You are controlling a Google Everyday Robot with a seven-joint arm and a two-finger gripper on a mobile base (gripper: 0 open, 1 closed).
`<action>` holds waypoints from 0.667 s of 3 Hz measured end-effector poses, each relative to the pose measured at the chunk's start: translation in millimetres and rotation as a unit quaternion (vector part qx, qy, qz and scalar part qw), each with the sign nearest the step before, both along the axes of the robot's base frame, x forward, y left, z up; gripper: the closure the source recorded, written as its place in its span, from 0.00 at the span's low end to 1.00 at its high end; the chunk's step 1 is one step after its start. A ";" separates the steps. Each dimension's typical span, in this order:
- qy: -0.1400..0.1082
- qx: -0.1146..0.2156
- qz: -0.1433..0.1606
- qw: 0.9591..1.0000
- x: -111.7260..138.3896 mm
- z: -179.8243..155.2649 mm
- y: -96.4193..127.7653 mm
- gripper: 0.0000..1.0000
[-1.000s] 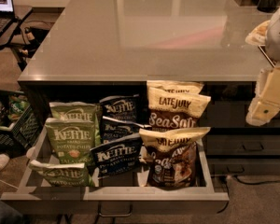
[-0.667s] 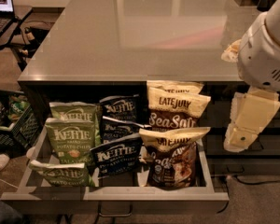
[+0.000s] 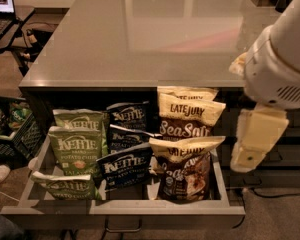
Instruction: Pick brown chip bag from top drawer and place on counter
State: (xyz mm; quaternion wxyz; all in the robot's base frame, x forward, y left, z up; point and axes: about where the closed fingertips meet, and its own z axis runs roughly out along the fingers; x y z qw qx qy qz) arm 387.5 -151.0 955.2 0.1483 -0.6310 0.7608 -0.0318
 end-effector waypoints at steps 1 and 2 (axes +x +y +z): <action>0.010 -0.003 0.017 1.000 -2.2 -19.0 18.9 0.00; 0.024 -0.002 0.034 0.999 0.5 -40.3 36.0 0.00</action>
Offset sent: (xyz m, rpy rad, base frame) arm 0.0051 0.0505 -0.0751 -0.0017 0.1078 0.1013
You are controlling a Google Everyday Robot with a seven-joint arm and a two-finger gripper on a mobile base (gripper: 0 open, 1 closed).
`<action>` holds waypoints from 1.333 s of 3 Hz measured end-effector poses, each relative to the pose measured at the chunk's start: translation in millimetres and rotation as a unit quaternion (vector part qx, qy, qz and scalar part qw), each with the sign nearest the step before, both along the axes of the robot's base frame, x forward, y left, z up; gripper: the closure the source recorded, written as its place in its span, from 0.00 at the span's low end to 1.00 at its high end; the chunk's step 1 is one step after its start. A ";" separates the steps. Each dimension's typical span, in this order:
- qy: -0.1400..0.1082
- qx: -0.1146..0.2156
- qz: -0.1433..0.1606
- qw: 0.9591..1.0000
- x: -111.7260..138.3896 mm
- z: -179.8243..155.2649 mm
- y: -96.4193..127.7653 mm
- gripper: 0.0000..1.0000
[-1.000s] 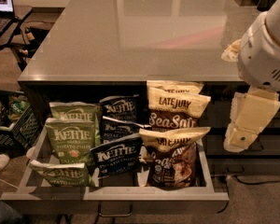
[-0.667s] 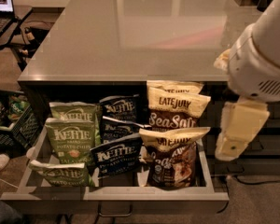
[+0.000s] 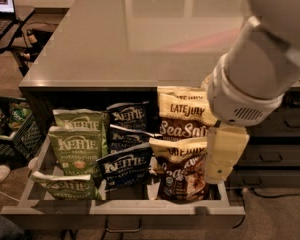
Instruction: Pick brown chip bag from top drawer and place on counter
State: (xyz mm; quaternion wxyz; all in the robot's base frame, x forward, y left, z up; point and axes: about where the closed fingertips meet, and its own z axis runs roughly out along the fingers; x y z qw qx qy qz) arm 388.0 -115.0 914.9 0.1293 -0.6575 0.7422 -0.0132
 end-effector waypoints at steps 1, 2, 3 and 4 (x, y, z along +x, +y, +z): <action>0.015 0.005 0.019 1.000 7.8 -24.6 16.5 0.00; 0.036 0.009 0.032 0.999 10.7 -50.6 26.7 0.00; 0.054 0.005 0.044 0.998 11.5 -72.9 30.7 0.00; 0.066 0.000 0.051 0.997 13.9 -91.7 28.5 0.00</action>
Offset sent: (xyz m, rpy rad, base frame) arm 0.0150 0.0371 -0.0849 0.0309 0.1305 0.0933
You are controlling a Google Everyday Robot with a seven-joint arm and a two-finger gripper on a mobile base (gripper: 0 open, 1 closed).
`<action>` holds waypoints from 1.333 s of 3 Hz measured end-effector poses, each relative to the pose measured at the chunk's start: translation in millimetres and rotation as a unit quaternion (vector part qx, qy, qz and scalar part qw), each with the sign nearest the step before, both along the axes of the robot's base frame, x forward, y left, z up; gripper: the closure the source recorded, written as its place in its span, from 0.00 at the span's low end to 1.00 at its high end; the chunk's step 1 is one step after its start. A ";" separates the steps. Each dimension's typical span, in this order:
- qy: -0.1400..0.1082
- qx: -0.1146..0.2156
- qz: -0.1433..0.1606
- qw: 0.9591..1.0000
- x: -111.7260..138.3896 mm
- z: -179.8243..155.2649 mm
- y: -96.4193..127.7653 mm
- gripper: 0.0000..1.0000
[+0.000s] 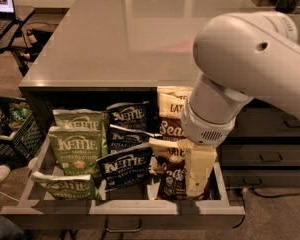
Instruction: Pick brown chip bag from top drawer and place on counter
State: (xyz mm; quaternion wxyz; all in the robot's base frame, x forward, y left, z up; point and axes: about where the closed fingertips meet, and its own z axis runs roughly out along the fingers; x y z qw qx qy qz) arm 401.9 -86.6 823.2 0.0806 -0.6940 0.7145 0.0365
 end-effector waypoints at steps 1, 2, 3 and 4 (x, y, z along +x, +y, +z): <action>0.011 -0.006 0.010 1.000 4.3 -18.1 -2.9 0.00; 0.023 -0.010 0.016 1.000 7.0 -35.3 -5.9 0.00; 0.036 -0.013 0.019 0.999 7.4 -49.6 -9.2 0.00; 0.047 -0.017 0.020 0.999 6.9 -61.7 -12.7 0.00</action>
Offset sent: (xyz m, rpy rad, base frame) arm 0.0109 -0.0104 -0.0571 -0.0268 0.0804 0.0447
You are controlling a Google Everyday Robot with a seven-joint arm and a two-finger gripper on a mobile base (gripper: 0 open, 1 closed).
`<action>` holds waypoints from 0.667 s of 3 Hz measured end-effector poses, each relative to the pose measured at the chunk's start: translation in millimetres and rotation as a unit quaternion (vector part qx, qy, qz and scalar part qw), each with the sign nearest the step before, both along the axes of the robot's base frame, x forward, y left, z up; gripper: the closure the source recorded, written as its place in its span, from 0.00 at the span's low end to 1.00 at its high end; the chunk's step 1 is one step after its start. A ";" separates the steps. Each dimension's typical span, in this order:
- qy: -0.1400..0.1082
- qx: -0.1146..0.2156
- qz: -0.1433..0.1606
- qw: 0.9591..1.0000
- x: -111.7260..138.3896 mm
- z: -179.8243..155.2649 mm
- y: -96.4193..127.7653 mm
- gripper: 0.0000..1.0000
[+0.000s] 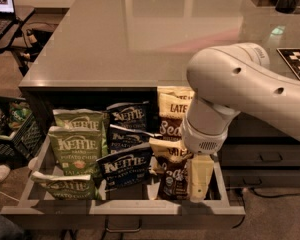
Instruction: Pick brown chip bag from top drawer and place on counter
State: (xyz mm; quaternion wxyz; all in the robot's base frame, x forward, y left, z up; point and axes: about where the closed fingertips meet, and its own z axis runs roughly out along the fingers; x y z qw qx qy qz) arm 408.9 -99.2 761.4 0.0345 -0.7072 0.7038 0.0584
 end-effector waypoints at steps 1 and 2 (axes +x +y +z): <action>0.015 -0.005 -0.008 1.000 1.3 -11.4 -4.5 0.20; 0.015 -0.005 -0.008 1.000 1.3 -11.4 -4.5 0.41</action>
Offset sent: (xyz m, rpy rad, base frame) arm 0.0011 -0.0037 -0.0093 -0.0091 0.0245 -0.0129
